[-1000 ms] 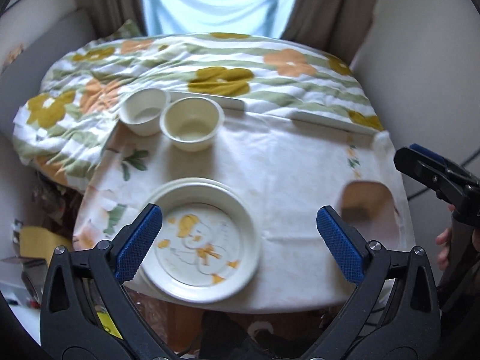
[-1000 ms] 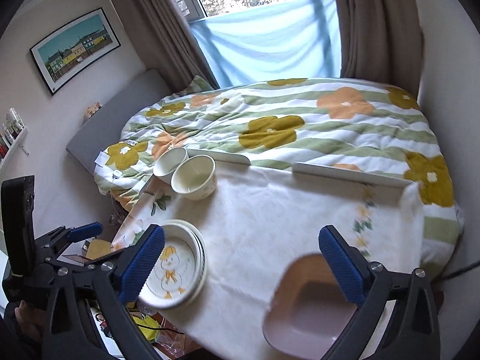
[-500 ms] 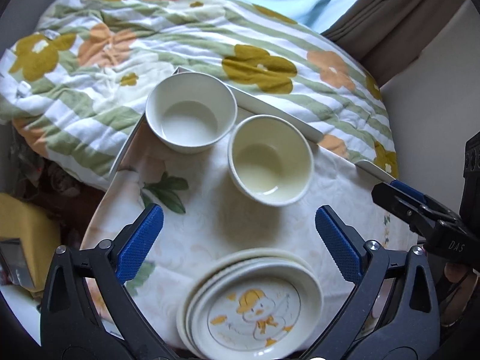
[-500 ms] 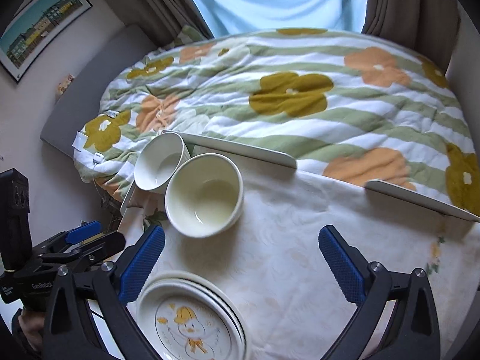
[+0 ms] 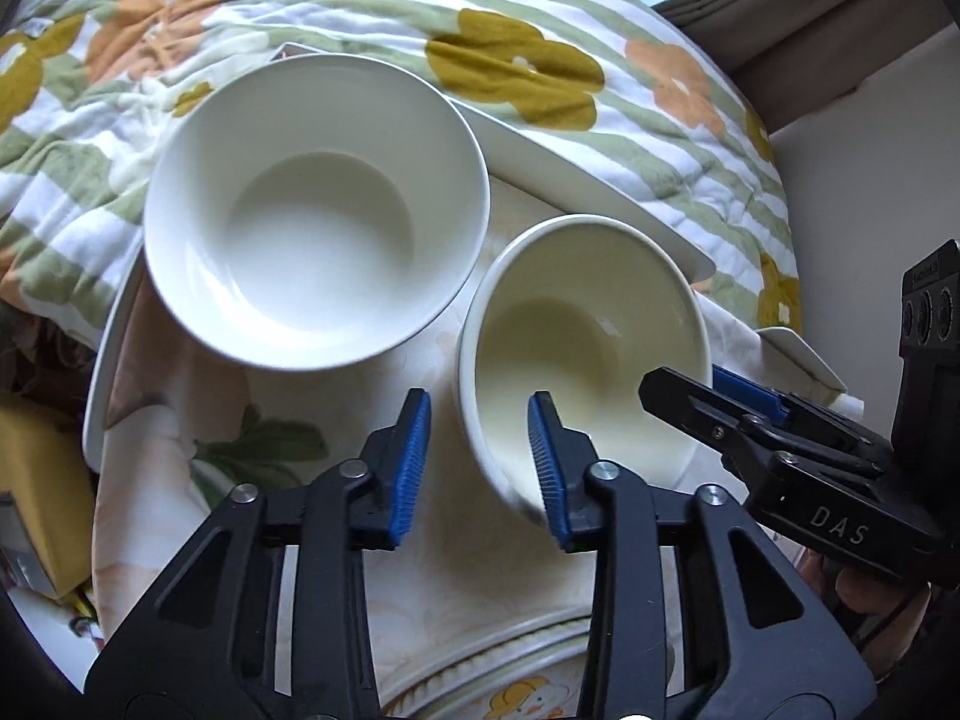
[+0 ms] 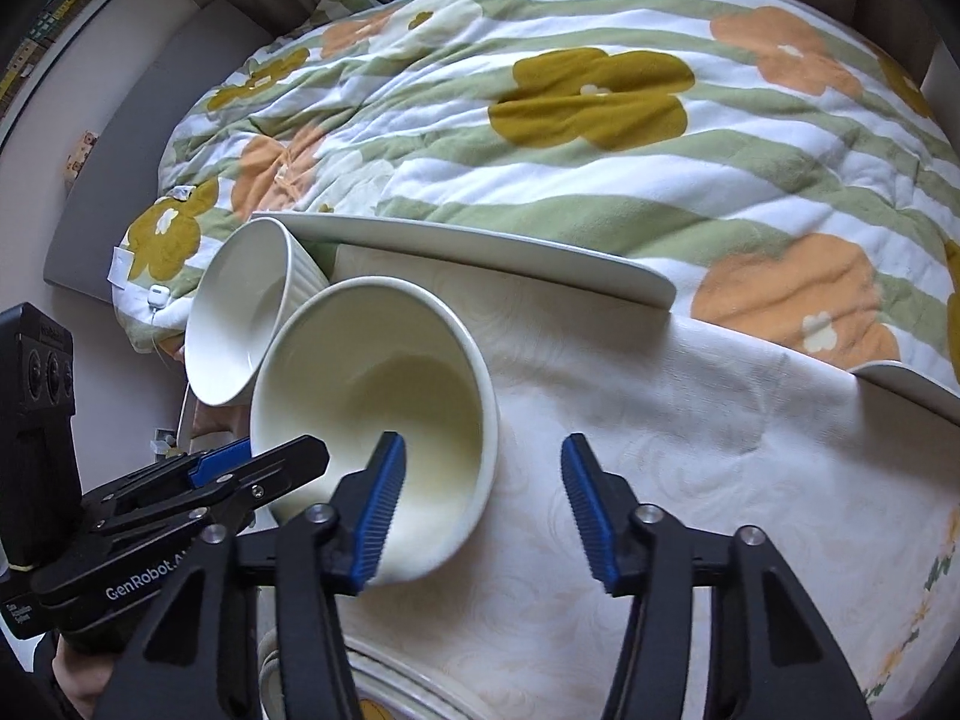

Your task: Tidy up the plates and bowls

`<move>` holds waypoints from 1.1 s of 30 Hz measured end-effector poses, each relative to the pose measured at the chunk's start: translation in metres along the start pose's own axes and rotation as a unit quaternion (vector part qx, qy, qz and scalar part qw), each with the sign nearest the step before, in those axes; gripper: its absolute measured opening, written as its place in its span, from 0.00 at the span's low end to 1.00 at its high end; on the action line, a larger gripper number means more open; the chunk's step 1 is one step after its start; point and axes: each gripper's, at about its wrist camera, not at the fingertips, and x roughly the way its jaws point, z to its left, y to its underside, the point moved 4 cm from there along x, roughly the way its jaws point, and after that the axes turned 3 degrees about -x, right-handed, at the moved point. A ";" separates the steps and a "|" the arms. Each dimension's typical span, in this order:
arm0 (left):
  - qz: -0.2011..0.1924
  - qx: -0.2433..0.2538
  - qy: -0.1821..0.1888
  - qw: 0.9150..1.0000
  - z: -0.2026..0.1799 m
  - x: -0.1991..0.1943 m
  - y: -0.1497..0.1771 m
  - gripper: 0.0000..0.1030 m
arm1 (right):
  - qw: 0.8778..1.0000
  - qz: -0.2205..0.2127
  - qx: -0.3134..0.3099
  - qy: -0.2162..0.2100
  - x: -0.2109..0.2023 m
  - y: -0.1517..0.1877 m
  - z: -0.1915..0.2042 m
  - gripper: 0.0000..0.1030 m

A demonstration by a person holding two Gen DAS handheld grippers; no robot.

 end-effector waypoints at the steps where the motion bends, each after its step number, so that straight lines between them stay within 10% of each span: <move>1: 0.001 0.000 -0.004 1.000 0.001 0.001 0.000 0.24 | 1.000 0.003 -0.002 -0.003 0.003 -0.001 0.001 0.36; 11: 0.001 0.018 -0.024 1.000 -0.001 0.005 -0.006 0.12 | 1.000 0.018 0.004 0.003 0.017 -0.003 0.003 0.15; 33: -0.026 0.075 -0.024 0.997 -0.045 -0.030 0.004 0.12 | 0.999 -0.028 0.018 0.023 -0.038 0.009 -0.005 0.14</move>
